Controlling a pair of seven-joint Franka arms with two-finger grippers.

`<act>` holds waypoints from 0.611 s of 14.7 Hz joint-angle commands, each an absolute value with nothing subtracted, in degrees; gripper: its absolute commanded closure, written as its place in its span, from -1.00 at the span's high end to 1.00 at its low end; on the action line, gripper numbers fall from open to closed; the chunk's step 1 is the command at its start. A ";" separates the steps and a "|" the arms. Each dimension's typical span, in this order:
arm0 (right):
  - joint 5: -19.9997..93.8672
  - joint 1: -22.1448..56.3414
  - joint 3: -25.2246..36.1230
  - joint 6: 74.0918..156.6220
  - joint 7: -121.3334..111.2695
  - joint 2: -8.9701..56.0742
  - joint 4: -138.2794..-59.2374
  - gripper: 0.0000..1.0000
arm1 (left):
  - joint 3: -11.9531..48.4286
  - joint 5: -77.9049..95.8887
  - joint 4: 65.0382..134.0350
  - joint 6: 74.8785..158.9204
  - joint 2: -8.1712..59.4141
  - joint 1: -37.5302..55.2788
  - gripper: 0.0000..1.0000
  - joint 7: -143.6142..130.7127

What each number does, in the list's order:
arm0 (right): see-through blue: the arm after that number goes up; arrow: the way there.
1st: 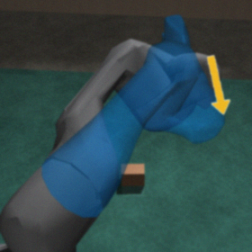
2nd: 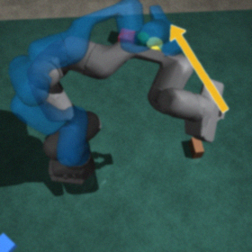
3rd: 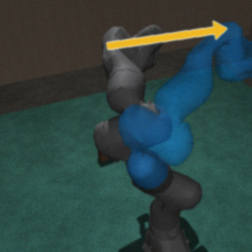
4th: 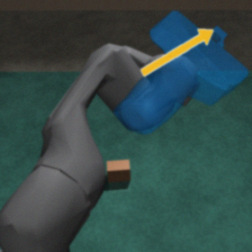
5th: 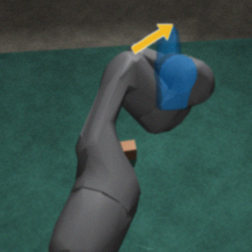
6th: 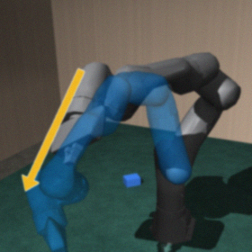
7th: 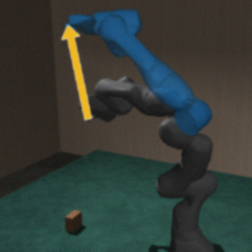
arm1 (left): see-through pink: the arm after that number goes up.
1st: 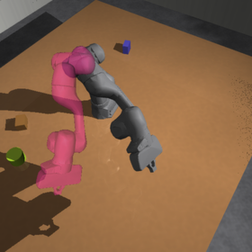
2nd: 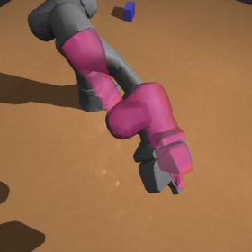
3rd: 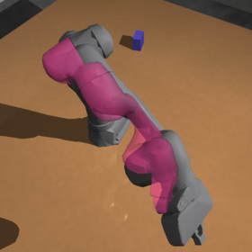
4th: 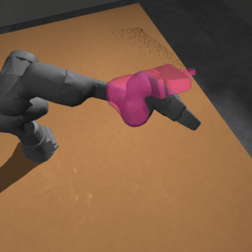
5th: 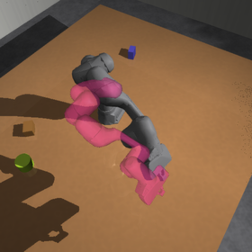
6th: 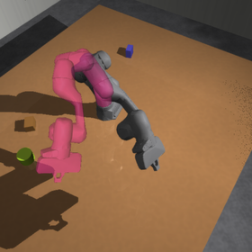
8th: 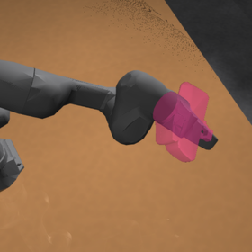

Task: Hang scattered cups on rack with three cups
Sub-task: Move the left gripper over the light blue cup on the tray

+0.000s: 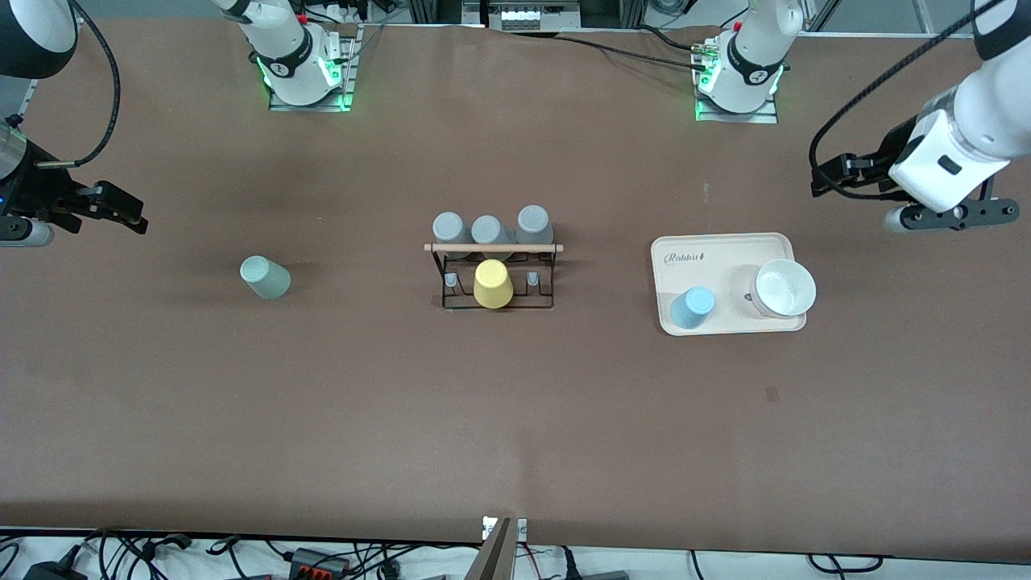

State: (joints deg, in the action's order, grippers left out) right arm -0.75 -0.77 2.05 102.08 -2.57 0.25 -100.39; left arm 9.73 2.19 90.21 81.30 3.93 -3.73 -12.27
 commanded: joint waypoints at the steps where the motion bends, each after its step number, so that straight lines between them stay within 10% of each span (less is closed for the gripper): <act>1: -0.35 -1.67 1.23 101.78 -3.25 -0.18 -100.37 1.00 | 9.40 1.76 88.68 80.41 8.59 -3.96 1.00 -12.04; 9: -0.35 -1.85 1.23 102.04 -3.16 -0.18 -100.11 1.00 | 10.37 -0.18 89.47 96.50 26.79 0.78 1.00 -12.92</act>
State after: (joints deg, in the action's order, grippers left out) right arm -0.75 -0.79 2.05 102.19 -2.57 0.24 -100.37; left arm 10.19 0.64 90.81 95.58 23.93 -0.97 -12.30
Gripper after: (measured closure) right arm 0.000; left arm 0.000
